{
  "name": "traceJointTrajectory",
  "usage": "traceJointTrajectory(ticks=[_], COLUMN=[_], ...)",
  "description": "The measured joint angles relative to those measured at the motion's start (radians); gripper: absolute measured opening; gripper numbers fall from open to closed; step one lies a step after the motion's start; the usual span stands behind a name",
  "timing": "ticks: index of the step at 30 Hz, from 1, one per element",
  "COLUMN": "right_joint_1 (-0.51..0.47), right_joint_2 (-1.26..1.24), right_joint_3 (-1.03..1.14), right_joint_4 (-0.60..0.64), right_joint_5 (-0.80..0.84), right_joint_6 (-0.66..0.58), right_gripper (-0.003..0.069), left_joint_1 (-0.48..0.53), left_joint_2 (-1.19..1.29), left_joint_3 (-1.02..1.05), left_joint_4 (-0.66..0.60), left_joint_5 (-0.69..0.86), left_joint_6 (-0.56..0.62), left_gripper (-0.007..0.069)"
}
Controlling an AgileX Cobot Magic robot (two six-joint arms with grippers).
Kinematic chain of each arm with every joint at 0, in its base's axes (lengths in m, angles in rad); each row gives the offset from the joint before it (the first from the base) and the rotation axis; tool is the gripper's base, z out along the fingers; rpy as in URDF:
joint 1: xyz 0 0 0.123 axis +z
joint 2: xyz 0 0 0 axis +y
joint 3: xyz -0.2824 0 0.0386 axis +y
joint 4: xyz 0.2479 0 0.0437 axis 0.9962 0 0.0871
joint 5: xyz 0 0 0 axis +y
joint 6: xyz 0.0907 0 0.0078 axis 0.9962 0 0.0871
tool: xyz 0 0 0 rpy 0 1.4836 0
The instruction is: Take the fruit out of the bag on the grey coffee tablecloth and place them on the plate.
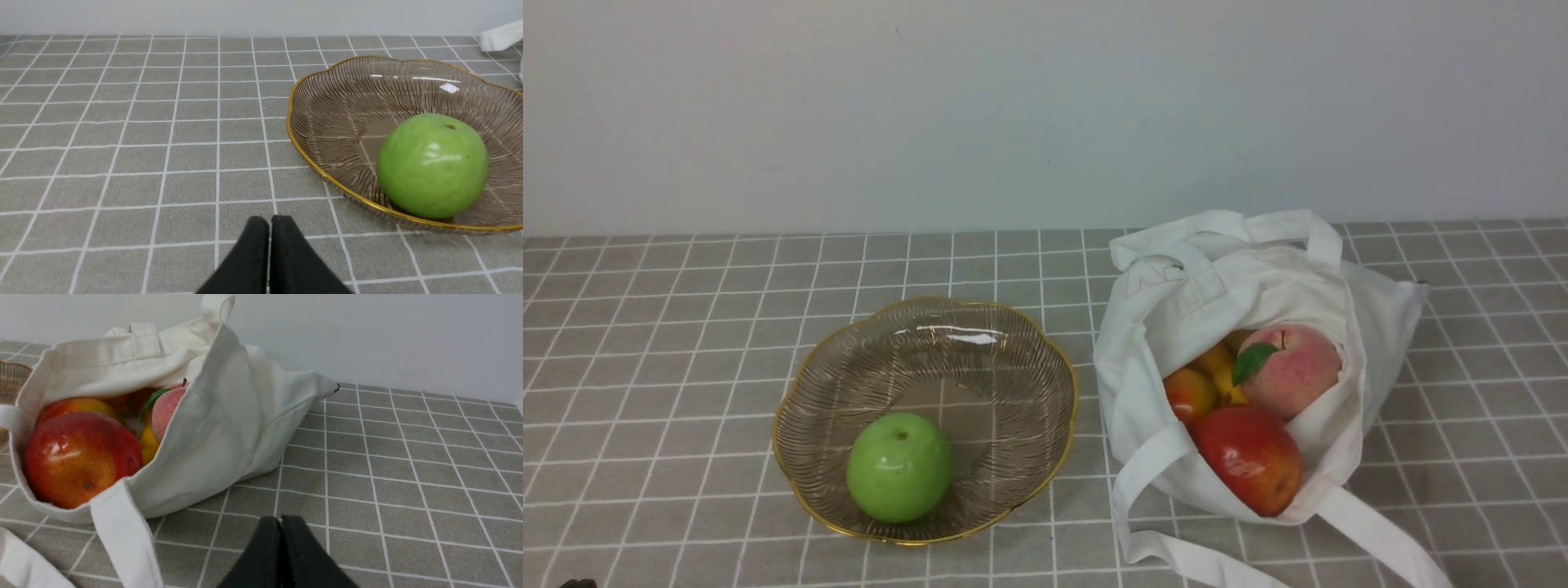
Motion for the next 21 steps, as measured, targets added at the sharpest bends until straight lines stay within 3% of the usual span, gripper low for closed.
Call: traceJointTrajectory(ticks=[13,21], right_joint_1=[0.000,0.000], right_joint_2=[0.000,0.000], right_joint_3=[0.000,-0.001], right_joint_4=[-0.020,-0.179], right_joint_5=[0.002,0.003], right_joint_6=[0.062,0.266], right_gripper=[-0.0014,-0.0014], left_joint_1=[0.000,0.000], left_joint_2=[0.000,0.000], left_joint_3=[0.000,0.000], left_joint_4=[0.000,0.000], left_joint_5=[0.000,0.000], left_joint_6=[0.000,0.000], left_gripper=[-0.0008,-0.0008])
